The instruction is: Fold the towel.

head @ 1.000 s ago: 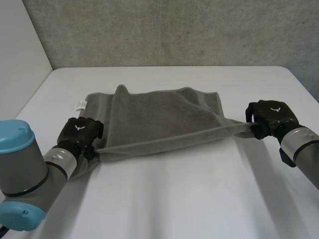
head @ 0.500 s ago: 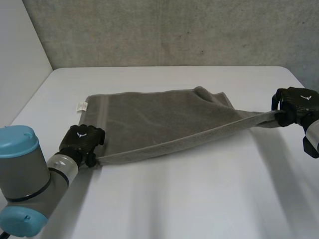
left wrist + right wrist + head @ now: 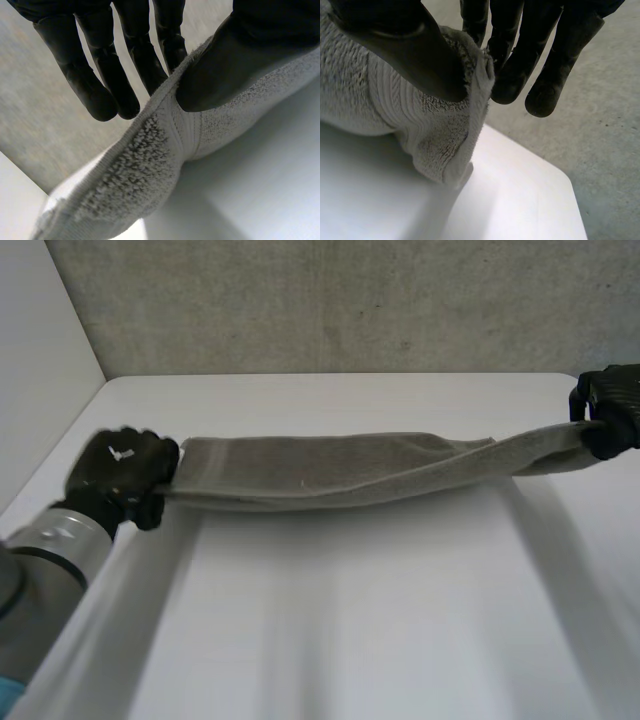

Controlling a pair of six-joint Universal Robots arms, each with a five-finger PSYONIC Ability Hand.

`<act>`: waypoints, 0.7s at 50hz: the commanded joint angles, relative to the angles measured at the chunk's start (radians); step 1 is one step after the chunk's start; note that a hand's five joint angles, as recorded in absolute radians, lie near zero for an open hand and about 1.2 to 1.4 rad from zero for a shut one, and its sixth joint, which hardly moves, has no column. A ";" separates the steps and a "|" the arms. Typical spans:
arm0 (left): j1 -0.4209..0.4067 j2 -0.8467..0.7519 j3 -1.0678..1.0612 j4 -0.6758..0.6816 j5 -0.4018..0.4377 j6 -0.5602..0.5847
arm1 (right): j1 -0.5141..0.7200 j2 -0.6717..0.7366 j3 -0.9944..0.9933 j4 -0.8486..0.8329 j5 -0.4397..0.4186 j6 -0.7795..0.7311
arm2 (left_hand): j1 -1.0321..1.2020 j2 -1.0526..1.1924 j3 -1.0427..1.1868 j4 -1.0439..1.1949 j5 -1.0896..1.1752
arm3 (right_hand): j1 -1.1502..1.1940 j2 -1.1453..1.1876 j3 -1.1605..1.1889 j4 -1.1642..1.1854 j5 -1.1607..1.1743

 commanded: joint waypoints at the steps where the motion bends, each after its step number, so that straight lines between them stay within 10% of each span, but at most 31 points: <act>1: 0.003 0.165 -0.008 -0.169 0.068 0.057 | -0.064 -0.022 -0.046 0.271 -0.088 -0.313 | -0.042 -0.106 -0.137 -0.118 -0.249 | 0.060 0.094 0.064 0.061 0.053; 21: 0.058 0.072 0.010 -0.192 0.180 0.167 | -0.189 0.008 -0.187 0.563 -0.277 -0.490 | -0.042 -0.106 -0.137 -0.118 -0.249 | 0.060 0.094 0.064 0.061 0.053; 35: 0.030 -0.517 0.442 -0.059 0.182 0.167 | 0.113 0.485 -0.458 0.362 0.047 -0.400 | -0.042 -0.106 -0.137 -0.118 -0.249 | 0.060 0.094 0.064 0.061 0.053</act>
